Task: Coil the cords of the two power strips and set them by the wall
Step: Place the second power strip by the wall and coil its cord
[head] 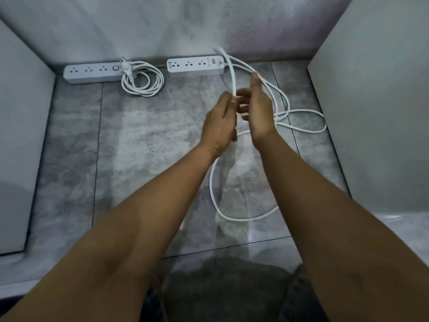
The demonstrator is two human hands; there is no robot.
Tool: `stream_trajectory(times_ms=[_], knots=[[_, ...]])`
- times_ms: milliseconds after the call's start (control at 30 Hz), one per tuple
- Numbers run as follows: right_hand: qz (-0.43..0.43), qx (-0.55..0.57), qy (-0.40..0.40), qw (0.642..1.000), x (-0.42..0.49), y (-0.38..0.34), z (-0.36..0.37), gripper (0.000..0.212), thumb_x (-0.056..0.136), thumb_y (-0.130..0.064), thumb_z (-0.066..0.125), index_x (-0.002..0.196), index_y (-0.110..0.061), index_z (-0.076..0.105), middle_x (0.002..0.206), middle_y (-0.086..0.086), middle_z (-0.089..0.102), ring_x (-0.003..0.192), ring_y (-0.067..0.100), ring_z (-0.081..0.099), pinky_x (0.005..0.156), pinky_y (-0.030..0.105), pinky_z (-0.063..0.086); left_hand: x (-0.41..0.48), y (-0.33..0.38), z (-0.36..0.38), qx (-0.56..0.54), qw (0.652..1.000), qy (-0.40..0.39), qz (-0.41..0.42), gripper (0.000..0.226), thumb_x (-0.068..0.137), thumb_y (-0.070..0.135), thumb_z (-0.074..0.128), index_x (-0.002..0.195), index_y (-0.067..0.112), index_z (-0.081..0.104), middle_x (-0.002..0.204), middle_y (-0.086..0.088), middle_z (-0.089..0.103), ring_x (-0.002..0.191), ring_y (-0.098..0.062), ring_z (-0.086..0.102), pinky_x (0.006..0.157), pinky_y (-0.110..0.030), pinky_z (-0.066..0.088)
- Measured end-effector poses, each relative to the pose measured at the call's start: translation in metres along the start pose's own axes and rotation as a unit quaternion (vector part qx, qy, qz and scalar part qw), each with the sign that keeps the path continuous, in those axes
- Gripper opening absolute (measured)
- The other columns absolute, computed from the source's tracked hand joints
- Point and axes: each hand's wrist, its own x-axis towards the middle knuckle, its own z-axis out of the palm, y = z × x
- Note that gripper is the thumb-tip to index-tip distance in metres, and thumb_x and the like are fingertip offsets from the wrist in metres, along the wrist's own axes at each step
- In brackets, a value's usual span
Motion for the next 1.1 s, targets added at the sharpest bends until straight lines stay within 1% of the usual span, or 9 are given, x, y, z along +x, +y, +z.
stream_trajectory(times_ms=[100, 167, 233, 333, 433, 567, 733, 1000, 1100], knots=[[-0.040, -0.105, -0.066, 0.992, 0.005, -0.002, -0.002, 0.020, 0.094, -0.026, 0.054, 0.079, -0.015, 0.062, 0.078, 0.004, 0.065, 0.071, 0.014, 0.059, 0.067, 0.031, 0.048, -0.008, -0.004, 0.006, -0.036, 0.993, -0.106, -0.045, 0.034, 0.105, 0.025, 0.031, 0.132, 0.016, 0.048, 0.072, -0.011, 0.063, 0.058, -0.030, 0.058, 0.052, -0.039, 0.051], [-0.059, -0.153, -0.057, 0.985, 0.008, 0.005, -0.006, 0.021, 0.093, -0.019, 0.053, 0.073, -0.018, 0.053, 0.072, 0.004, 0.062, 0.069, 0.019, 0.058, 0.070, 0.040, 0.049, -0.006, -0.006, -0.001, 0.037, 0.993, -0.110, -0.030, 0.033, 0.100, 0.027, 0.034, 0.118, 0.019, 0.059, 0.084, -0.014, 0.068, 0.074, -0.031, 0.064, 0.069, -0.046, 0.055], [-0.070, -0.184, -0.053, 0.979, 0.008, 0.012, -0.013, 0.017, 0.095, -0.020, 0.050, 0.079, -0.016, 0.055, 0.066, -0.001, 0.060, 0.067, 0.022, 0.060, 0.072, 0.041, 0.051, 0.000, -0.008, -0.014, 0.166, 0.986, 0.004, 0.031, 0.025, 0.091, 0.020, 0.041, 0.101, 0.012, 0.062, 0.094, -0.009, 0.065, 0.086, -0.025, 0.061, 0.079, -0.047, 0.050], [-0.086, -0.231, -0.068, 0.967, 0.003, 0.014, -0.024, 0.013, 0.089, -0.021, 0.052, 0.080, -0.015, 0.060, 0.059, -0.005, 0.049, 0.063, 0.020, 0.049, 0.064, 0.035, 0.042, 0.020, -0.007, -0.036, 0.275, 0.945, 0.141, 0.110, 0.052, 0.076, 0.005, 0.052, 0.128, 0.011, 0.052, 0.125, -0.014, 0.051, 0.116, -0.029, 0.049, 0.099, -0.040, 0.042], [-0.080, -0.161, -0.056, 0.982, -0.001, 0.000, -0.026, 0.028, 0.082, -0.016, 0.051, 0.055, -0.023, 0.054, 0.053, -0.006, 0.044, 0.054, 0.016, 0.041, 0.052, 0.029, 0.037, 0.044, -0.008, -0.049, 0.420, 0.907, 0.014, 0.044, 0.052, 0.082, 0.022, 0.060, 0.133, 0.027, 0.050, 0.147, -0.010, 0.039, 0.139, -0.031, 0.031, 0.111, -0.043, 0.028], [-0.015, 0.081, 0.030, 0.996, 0.006, -0.031, -0.034, 0.035, 0.080, -0.008, 0.046, 0.048, -0.021, 0.042, 0.041, -0.008, 0.029, 0.035, 0.009, 0.022, 0.039, 0.019, 0.025, 0.059, -0.004, -0.050, 0.307, 0.951, -0.005, -0.042, 0.023, 0.096, 0.041, 0.047, 0.090, 0.020, 0.054, 0.102, -0.008, 0.069, 0.101, -0.031, 0.060, 0.090, -0.039, 0.043], [0.024, 0.436, 0.103, 0.894, 0.021, -0.054, -0.063, 0.034, 0.089, -0.010, 0.038, 0.059, -0.022, 0.026, 0.042, -0.008, 0.013, 0.035, 0.011, 0.007, 0.040, 0.019, 0.020, 0.056, -0.009, -0.048, 0.240, 0.970, -0.016, -0.045, 0.038, 0.098, 0.040, 0.049, 0.067, 0.021, 0.037, 0.084, -0.011, 0.066, 0.077, -0.026, 0.057, 0.062, -0.031, 0.037], [0.052, 0.671, 0.060, 0.737, 0.021, -0.044, -0.068, 0.038, 0.092, -0.002, 0.021, 0.058, -0.018, 0.027, 0.036, -0.001, 0.023, 0.026, 0.014, 0.019, 0.053, 0.026, 0.037, 0.055, 0.010, -0.022, -0.016, 0.997, -0.038, -0.068, 0.032, 0.099, 0.032, 0.051, 0.071, 0.019, 0.045, 0.070, 0.003, 0.047, 0.060, -0.011, 0.043, 0.062, -0.025, 0.045], [0.049, 0.689, 0.049, 0.722, 0.023, -0.051, -0.058, 0.038, 0.094, -0.004, 0.021, 0.060, -0.016, 0.030, 0.036, 0.003, 0.031, 0.034, 0.017, 0.030, 0.061, 0.032, 0.044, 0.050, 0.015, -0.013, -0.074, 0.985, -0.088, -0.131, 0.020, 0.092, 0.033, 0.058, 0.080, 0.020, 0.049, 0.072, 0.004, 0.043, 0.062, -0.012, 0.038, 0.061, -0.028, 0.035]])
